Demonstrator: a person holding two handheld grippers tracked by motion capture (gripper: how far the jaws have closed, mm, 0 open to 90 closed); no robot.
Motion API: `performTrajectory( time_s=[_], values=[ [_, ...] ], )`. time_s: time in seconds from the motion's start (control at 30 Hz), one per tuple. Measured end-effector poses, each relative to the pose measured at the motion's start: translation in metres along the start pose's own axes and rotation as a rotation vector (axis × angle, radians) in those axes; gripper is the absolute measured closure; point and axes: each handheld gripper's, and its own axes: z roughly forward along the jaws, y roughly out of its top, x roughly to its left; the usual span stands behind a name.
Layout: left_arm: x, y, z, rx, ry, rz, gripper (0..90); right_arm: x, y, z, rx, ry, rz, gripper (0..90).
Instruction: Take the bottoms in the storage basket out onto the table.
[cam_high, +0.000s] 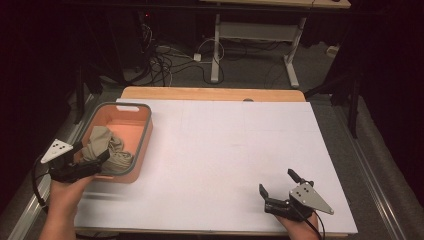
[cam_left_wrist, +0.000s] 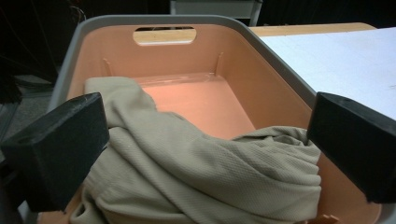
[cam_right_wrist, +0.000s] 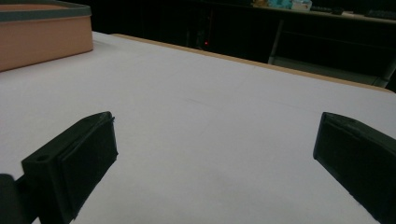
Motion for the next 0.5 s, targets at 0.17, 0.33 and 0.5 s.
performTrajectory(
  time_s=[0.17,0.33,0.5],
  values=[
    [-0.002,-0.004,0.005,0.017,0.008,0.014,0.0,-0.002,0.012,0.008,0.002,0.007,-0.024,0.5],
    [-0.005,-0.007,0.007,0.026,0.023,0.029,0.0,-0.004,0.005,0.003,-0.021,0.007,-0.004,0.5],
    [-0.005,-0.009,0.010,0.032,0.051,0.045,0.0,-0.006,-0.003,-0.004,0.001,0.018,-0.013,0.5]
  ],
)
